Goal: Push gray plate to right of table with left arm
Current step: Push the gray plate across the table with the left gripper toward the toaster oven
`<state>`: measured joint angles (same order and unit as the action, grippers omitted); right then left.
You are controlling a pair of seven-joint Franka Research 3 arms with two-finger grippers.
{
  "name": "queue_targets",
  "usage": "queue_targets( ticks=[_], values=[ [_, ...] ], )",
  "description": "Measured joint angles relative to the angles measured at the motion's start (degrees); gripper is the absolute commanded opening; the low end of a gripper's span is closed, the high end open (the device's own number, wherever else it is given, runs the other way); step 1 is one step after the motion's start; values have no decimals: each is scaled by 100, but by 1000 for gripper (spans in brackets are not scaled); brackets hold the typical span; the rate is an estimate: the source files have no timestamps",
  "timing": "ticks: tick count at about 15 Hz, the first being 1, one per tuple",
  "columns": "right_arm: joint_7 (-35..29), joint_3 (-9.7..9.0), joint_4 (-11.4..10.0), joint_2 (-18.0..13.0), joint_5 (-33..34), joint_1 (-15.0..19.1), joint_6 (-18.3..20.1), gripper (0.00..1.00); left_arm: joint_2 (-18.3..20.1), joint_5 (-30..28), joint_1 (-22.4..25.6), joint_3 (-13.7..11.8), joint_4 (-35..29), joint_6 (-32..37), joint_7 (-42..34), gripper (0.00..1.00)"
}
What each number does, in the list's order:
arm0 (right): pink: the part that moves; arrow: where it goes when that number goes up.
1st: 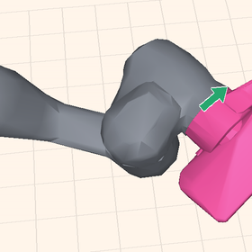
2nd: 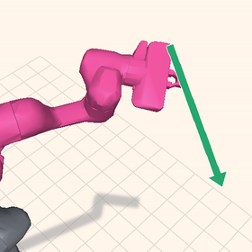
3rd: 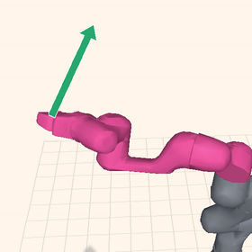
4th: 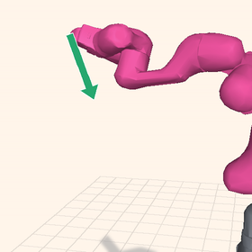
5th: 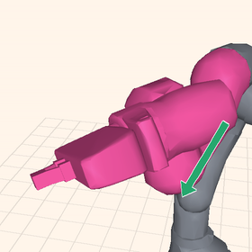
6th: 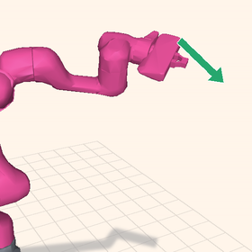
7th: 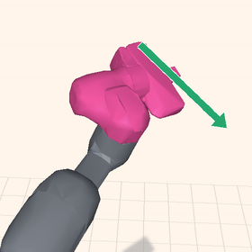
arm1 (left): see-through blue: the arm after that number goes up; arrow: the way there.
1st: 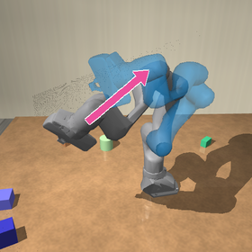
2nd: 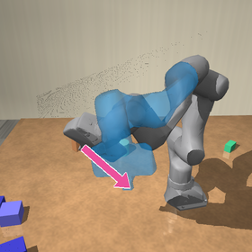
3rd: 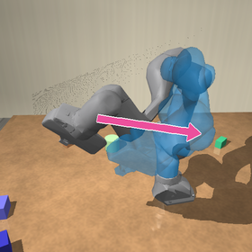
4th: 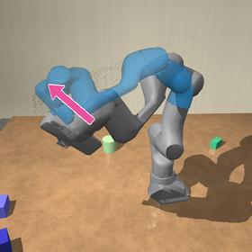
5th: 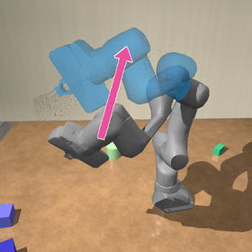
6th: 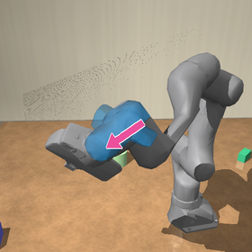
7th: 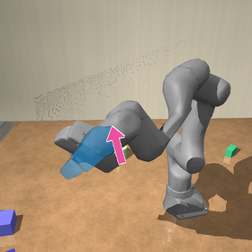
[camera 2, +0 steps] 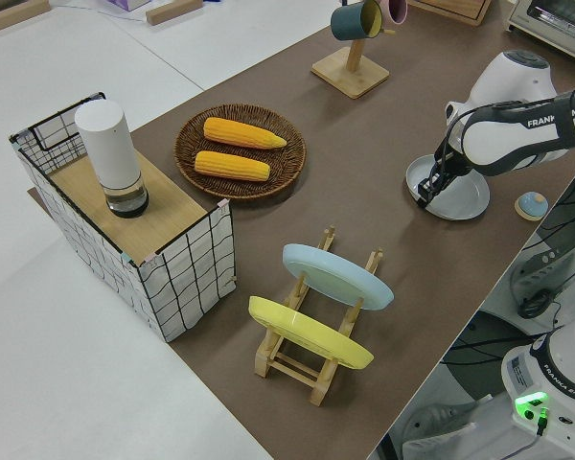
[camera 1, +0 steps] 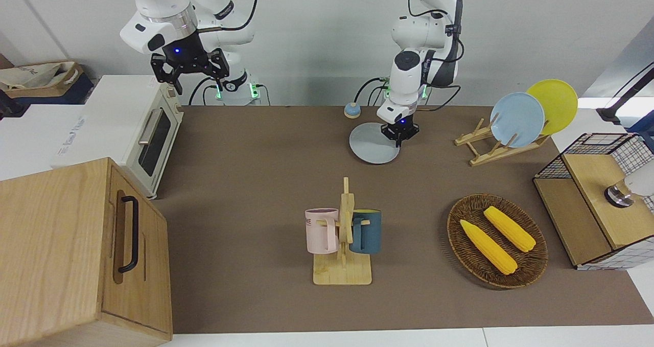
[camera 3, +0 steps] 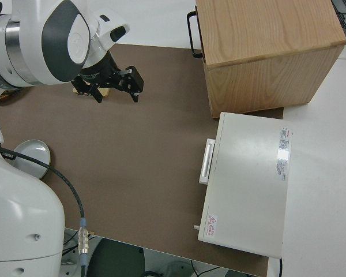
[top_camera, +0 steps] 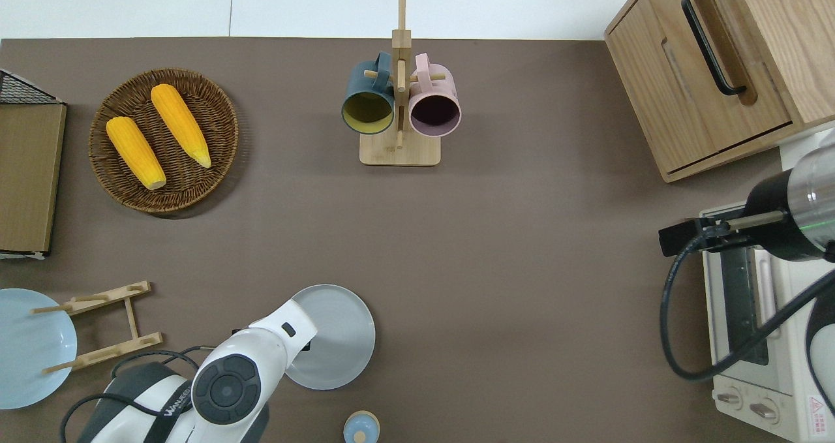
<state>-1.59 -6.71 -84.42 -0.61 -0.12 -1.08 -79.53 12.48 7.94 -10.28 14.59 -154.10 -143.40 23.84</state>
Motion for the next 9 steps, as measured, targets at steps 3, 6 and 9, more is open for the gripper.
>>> queue_targets(
  ticks=[3,6,9],
  values=[
    [0,0,0,0,0,0,0,983,-132,0,-2,249,145,11,333,0],
    [0,0,0,0,0,0,0,983,-354,0,-5,568,393,18,757,0],
    [0,0,0,0,0,0,0,983,-536,0,-8,821,596,20,1124,0]
  ],
)
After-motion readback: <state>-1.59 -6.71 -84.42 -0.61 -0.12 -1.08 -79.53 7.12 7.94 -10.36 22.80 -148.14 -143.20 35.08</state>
